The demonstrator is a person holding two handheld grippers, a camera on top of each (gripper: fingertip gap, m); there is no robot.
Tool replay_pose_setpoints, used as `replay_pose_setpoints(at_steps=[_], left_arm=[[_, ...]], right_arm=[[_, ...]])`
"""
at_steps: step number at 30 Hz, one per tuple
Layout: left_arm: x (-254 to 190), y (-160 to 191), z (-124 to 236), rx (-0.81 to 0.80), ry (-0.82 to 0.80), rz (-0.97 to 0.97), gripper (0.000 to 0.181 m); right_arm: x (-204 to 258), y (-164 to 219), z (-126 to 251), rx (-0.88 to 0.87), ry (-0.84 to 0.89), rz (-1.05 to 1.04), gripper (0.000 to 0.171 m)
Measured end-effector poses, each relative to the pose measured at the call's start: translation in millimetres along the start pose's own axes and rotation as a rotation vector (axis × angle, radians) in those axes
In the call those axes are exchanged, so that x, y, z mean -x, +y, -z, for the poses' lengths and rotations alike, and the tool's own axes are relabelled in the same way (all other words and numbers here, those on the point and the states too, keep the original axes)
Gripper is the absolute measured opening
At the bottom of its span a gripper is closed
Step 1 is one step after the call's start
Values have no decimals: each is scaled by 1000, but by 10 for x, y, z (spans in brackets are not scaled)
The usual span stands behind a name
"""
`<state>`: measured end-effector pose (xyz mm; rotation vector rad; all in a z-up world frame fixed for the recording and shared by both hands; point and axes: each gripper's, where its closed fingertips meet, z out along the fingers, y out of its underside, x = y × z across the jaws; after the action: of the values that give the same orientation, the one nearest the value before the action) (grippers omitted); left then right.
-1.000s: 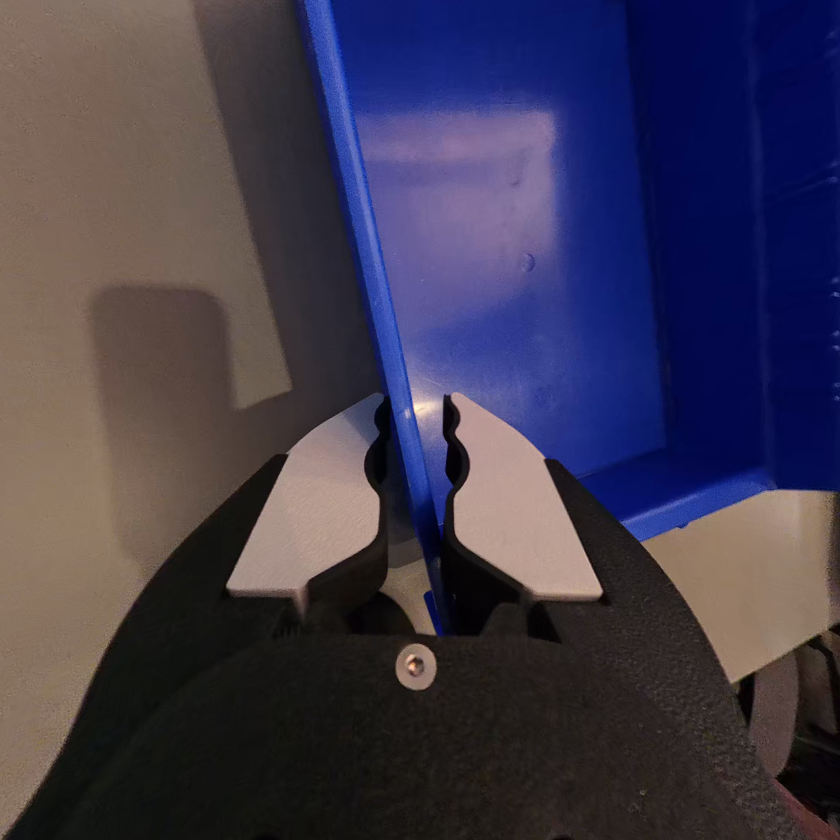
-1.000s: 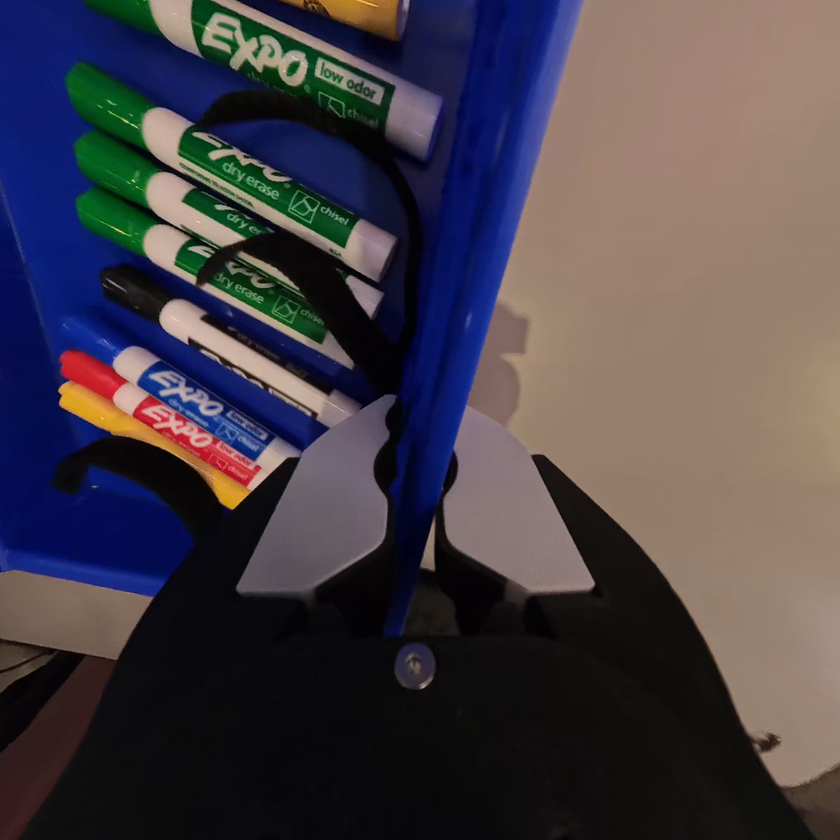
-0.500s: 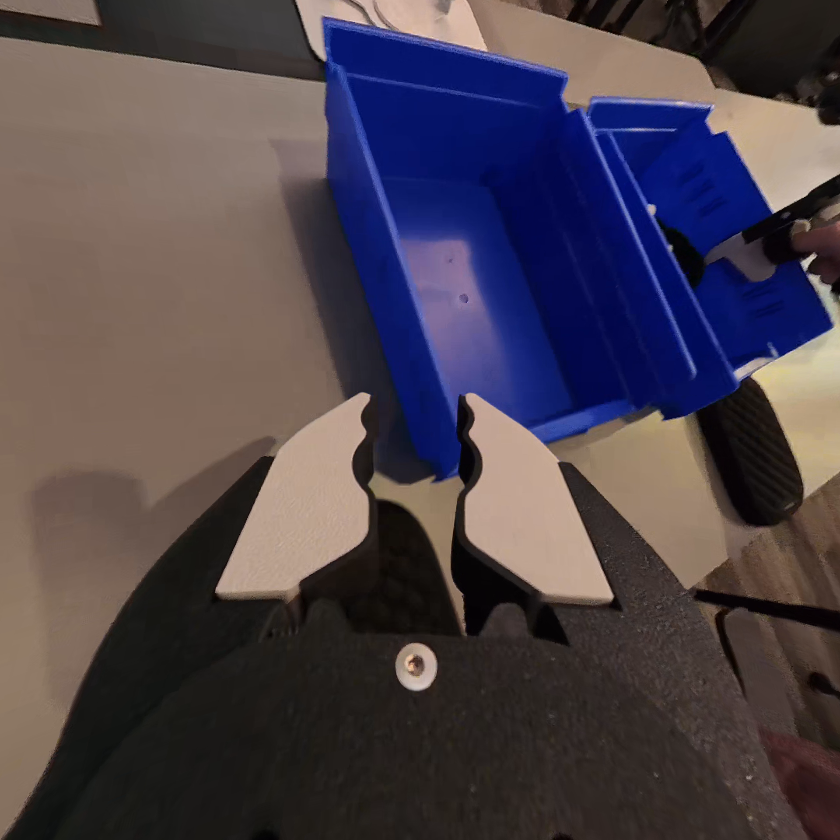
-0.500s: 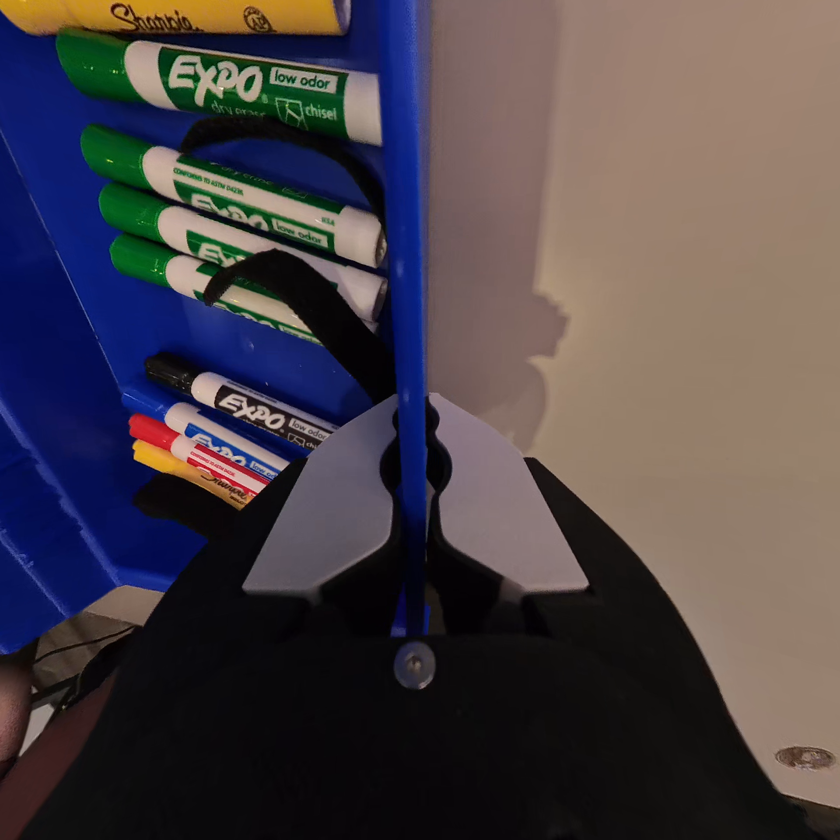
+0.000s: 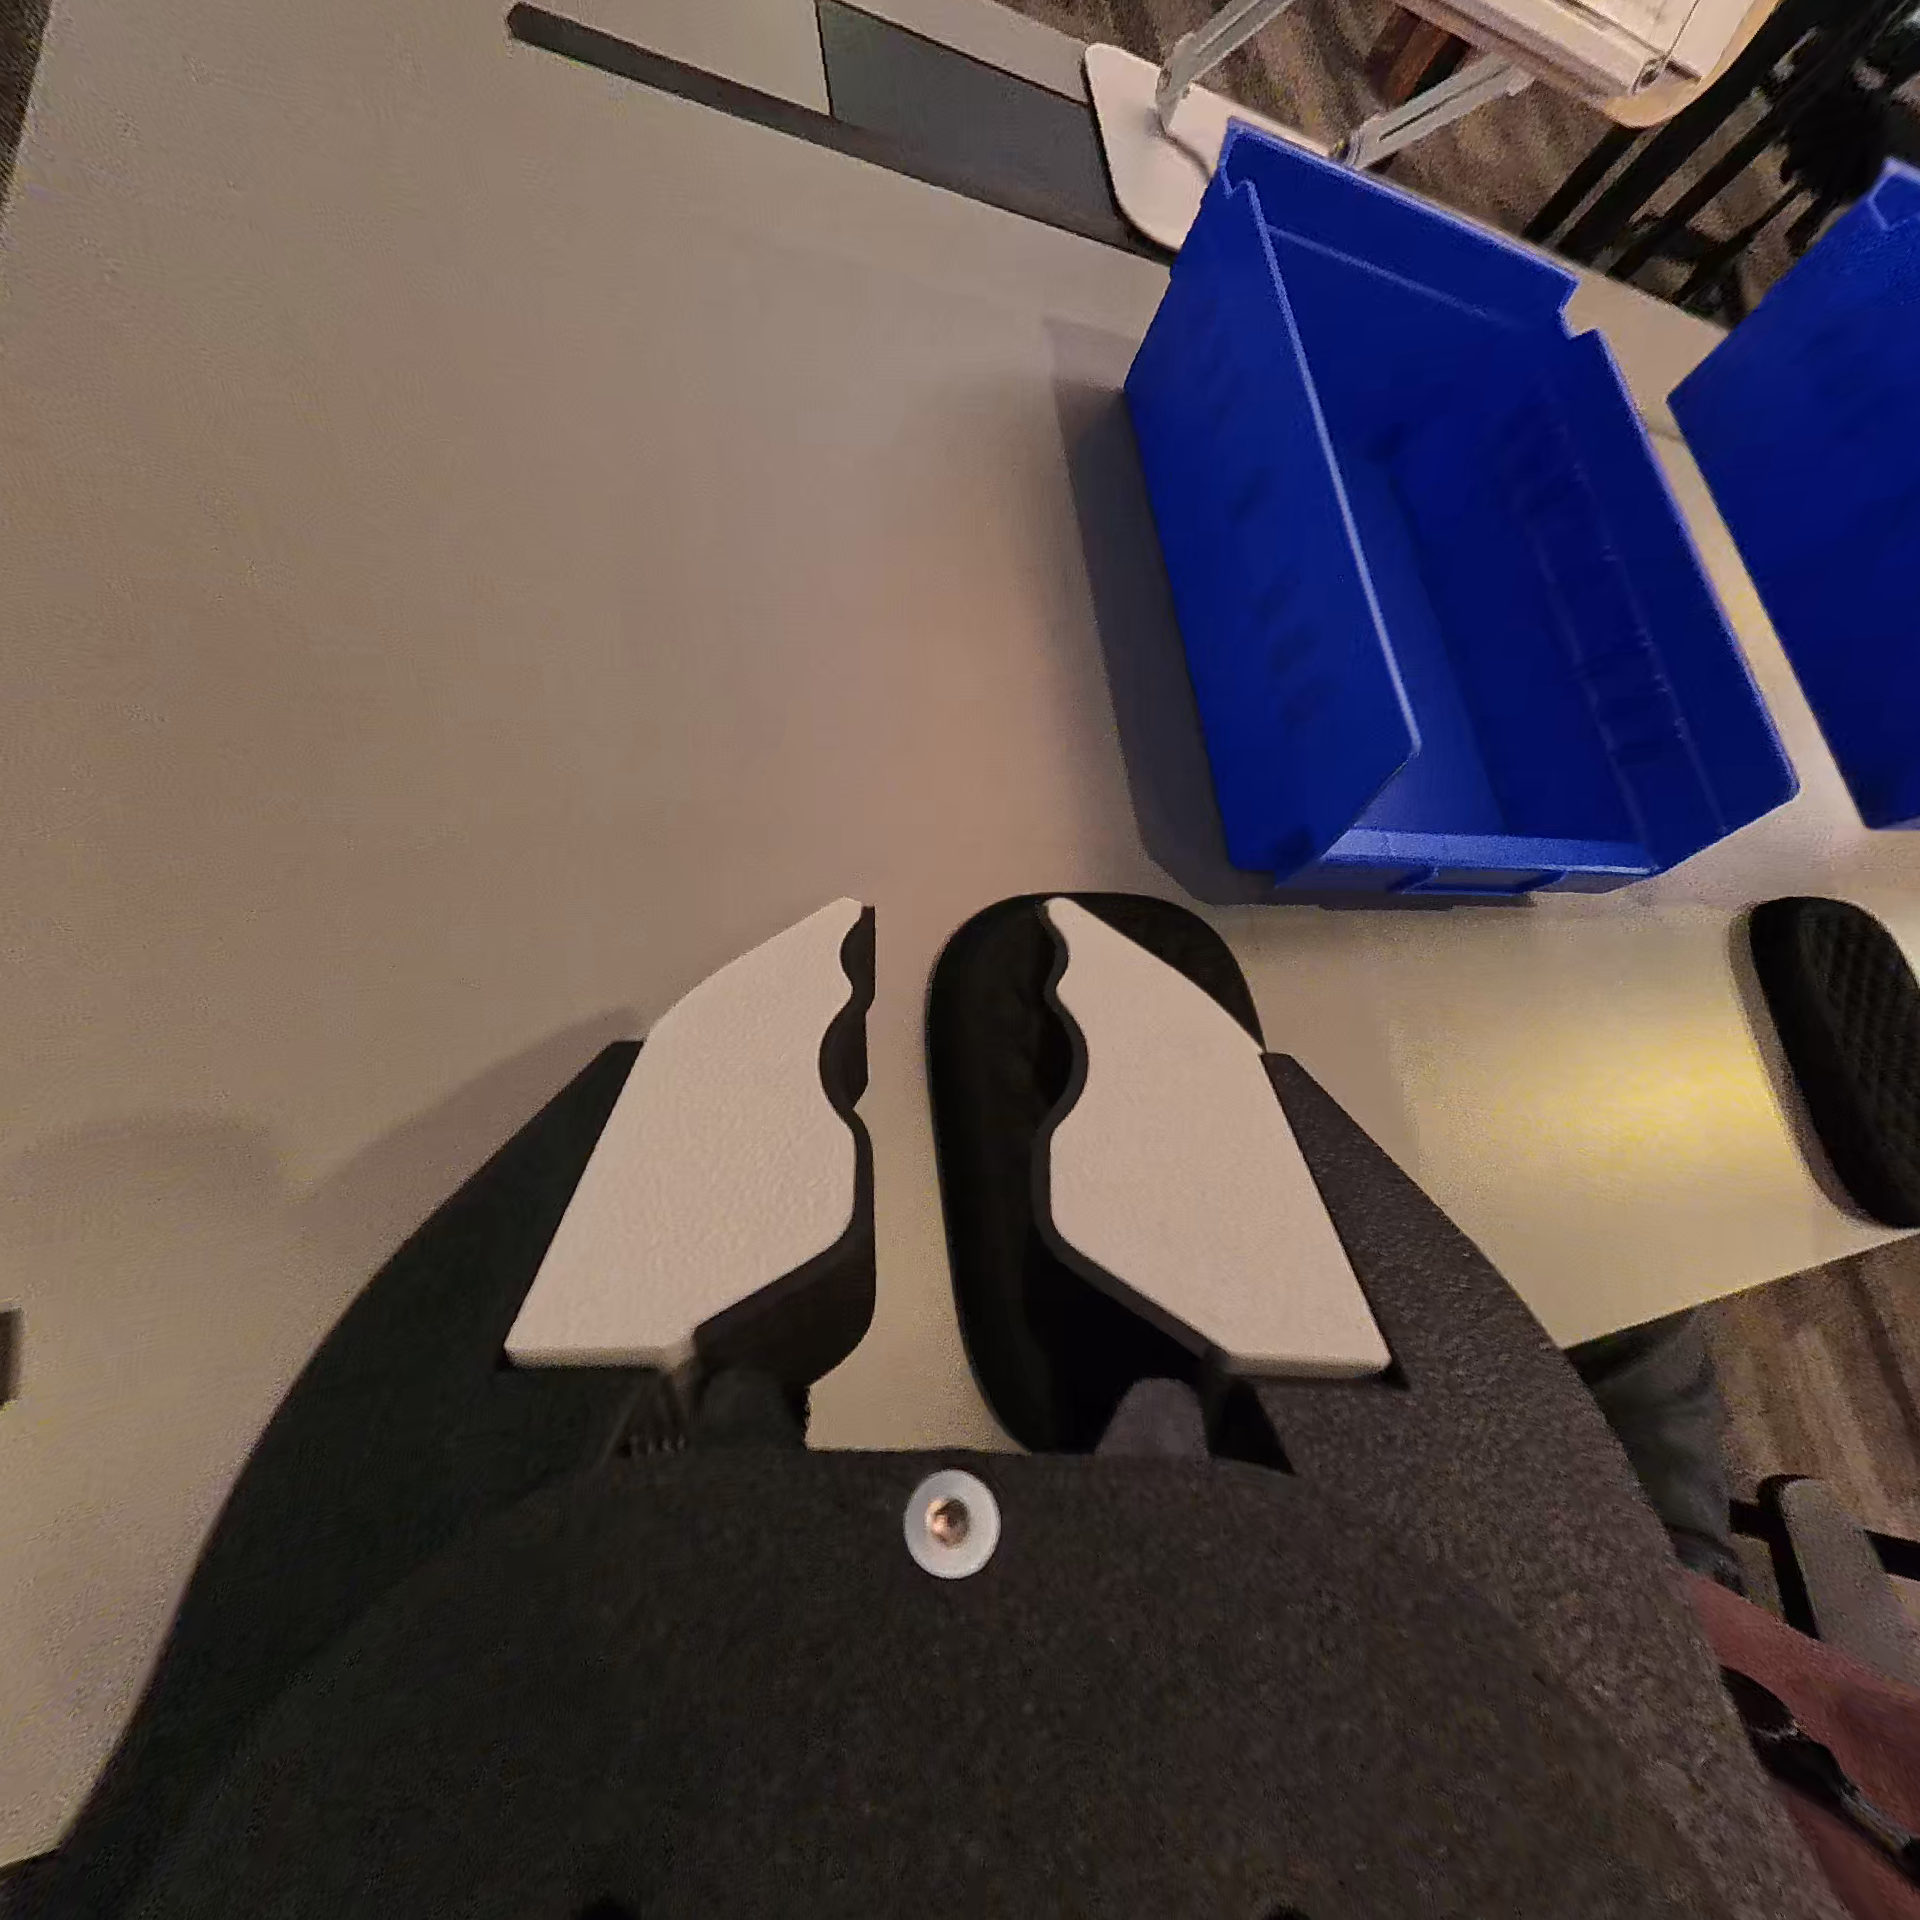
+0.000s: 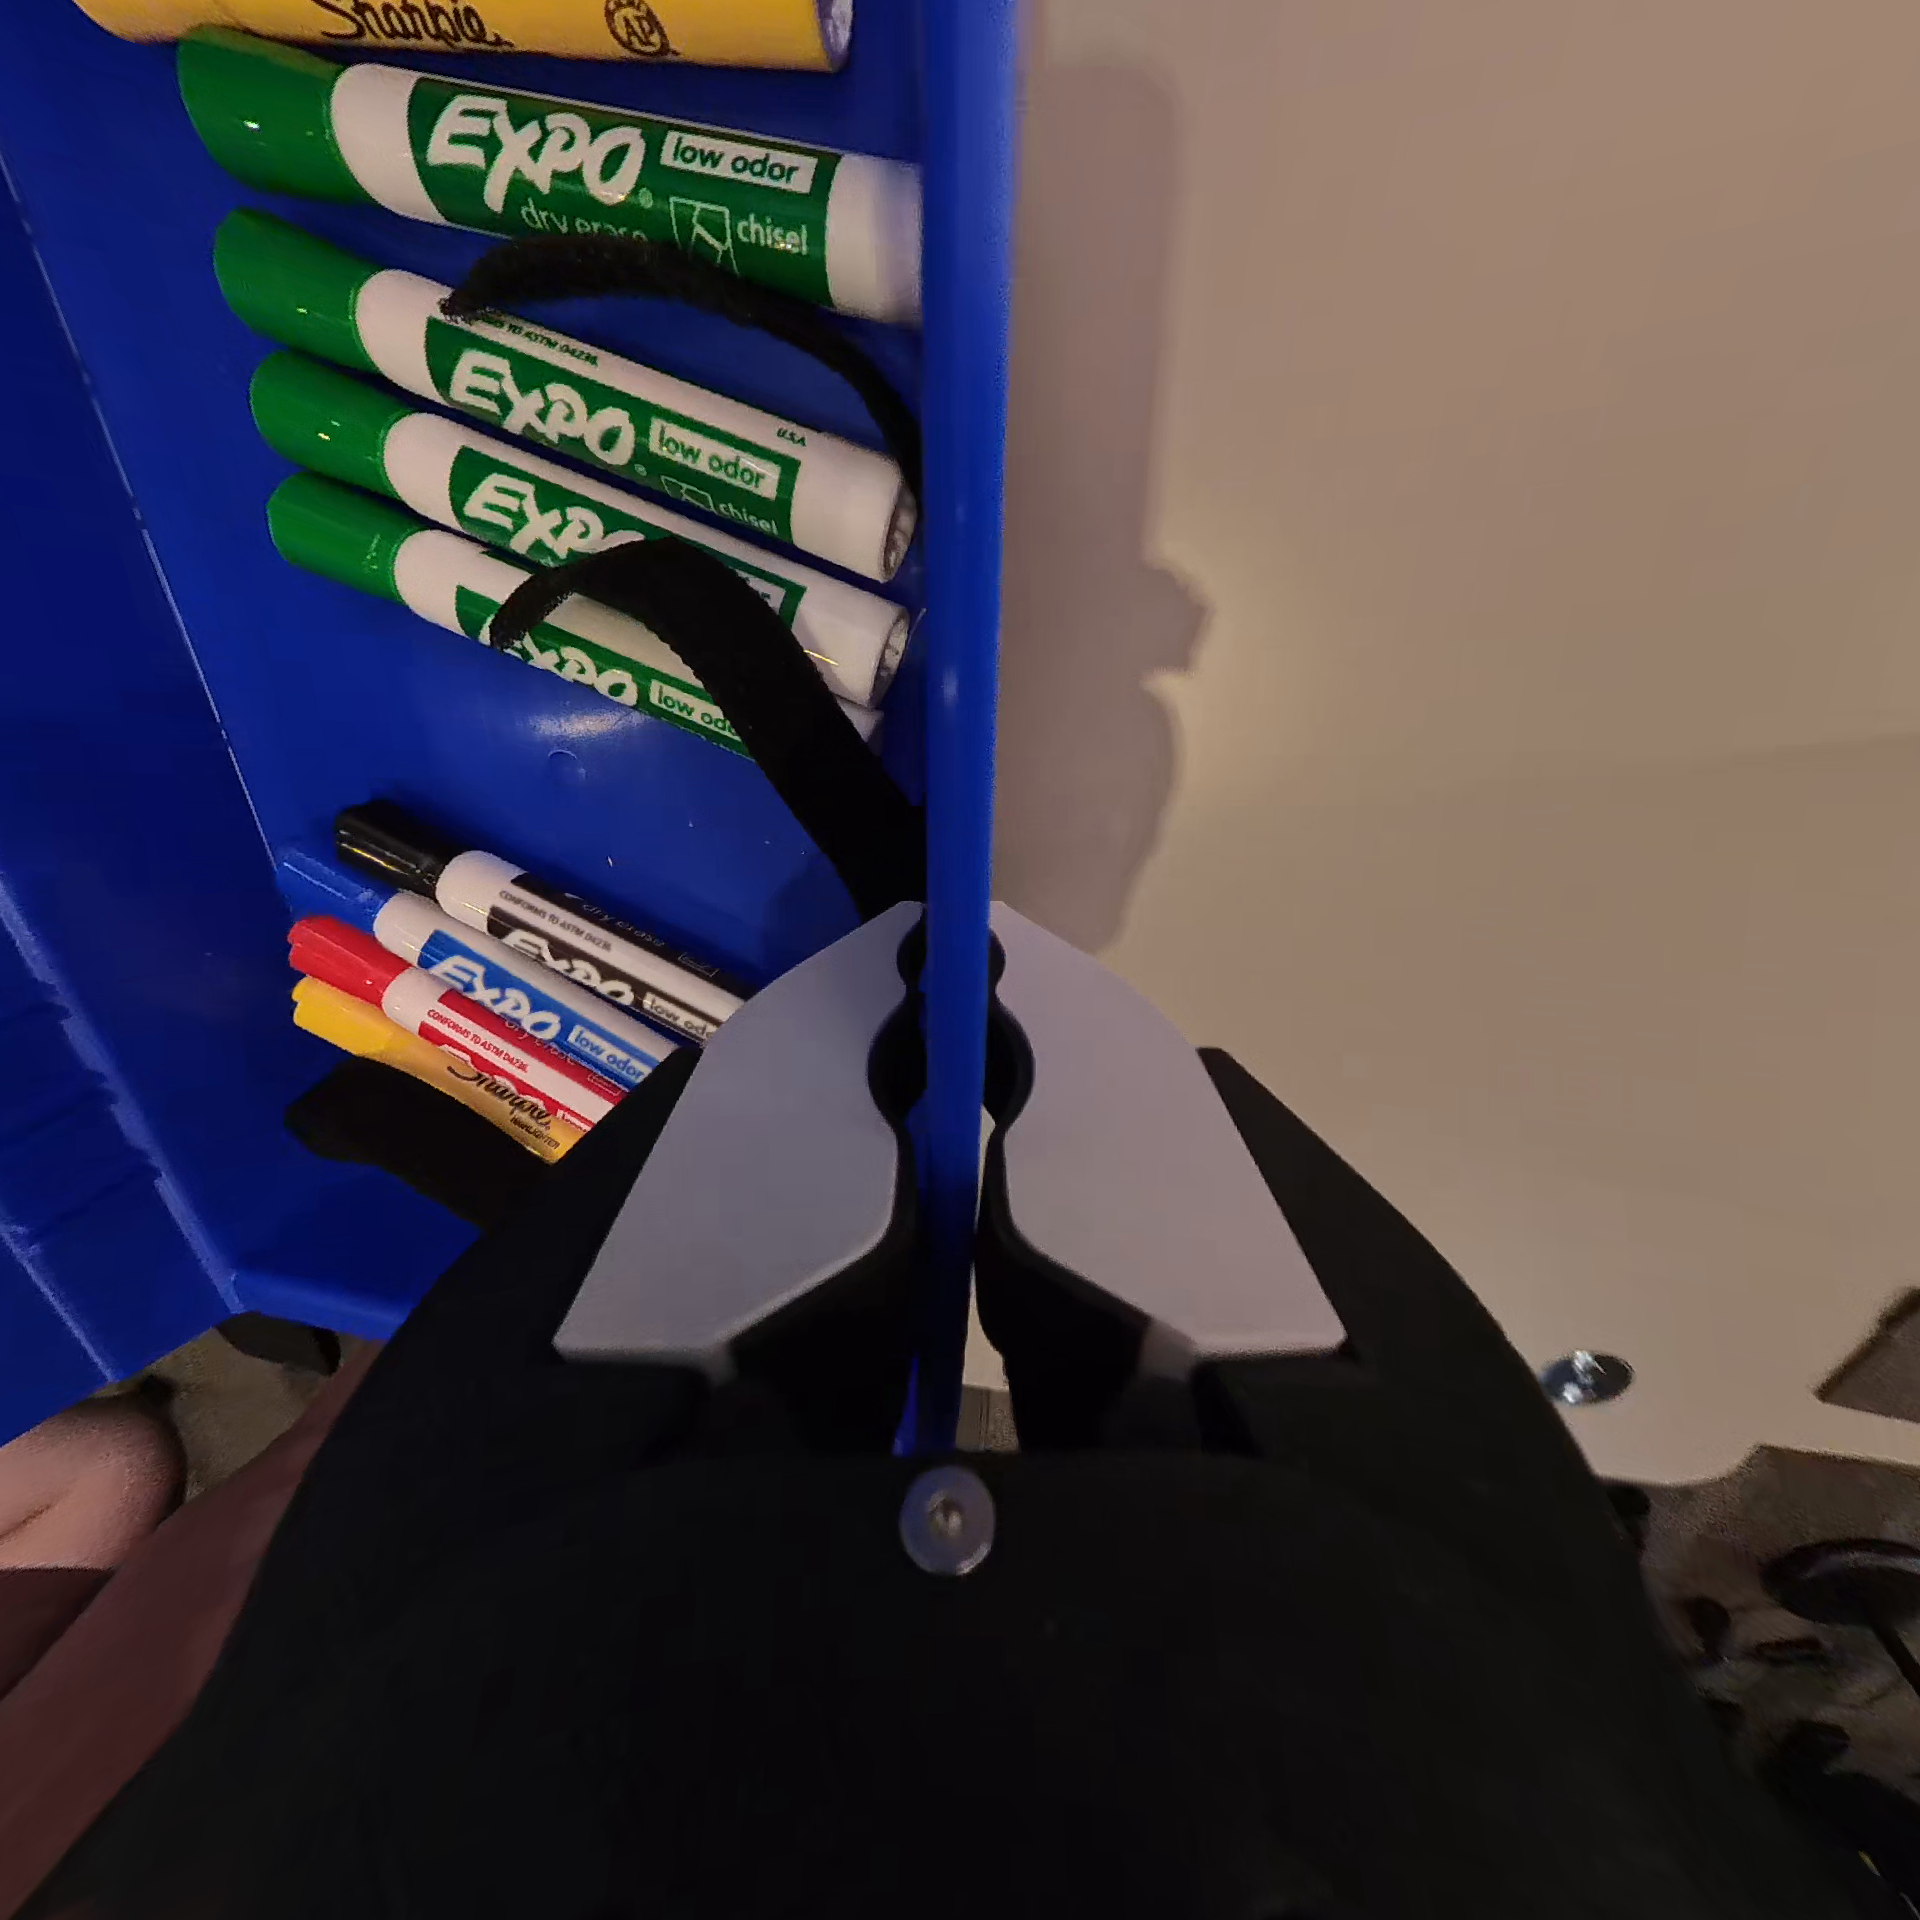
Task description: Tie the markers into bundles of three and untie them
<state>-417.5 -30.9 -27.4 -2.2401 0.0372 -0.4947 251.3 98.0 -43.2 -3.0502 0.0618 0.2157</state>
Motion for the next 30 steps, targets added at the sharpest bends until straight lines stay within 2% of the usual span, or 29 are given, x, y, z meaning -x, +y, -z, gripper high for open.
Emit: replay_pose_setpoints(at_steps=[3,6,12,22,26,30], left_arm=[[98,57,11,-30,43,82,23],[143,127,29,-32,67,110,22],[308,227,206,-42,18,99,26],[662,404,649,-68,-77,109,28],[829,518,769,-64,-102,125,28],[979,629,833,-47,-122,133,28]], right_arm=[[250,-139,340,-8,39,27,7],[700,-295,564,-16,32,79,7],[2101,-551,605,1,-63,240,7],[4847,-543,81,57,-223,468,7],[5613,-504,-226,44,-230,538,7],[6079,-458,-623,39,-239,551,7]])
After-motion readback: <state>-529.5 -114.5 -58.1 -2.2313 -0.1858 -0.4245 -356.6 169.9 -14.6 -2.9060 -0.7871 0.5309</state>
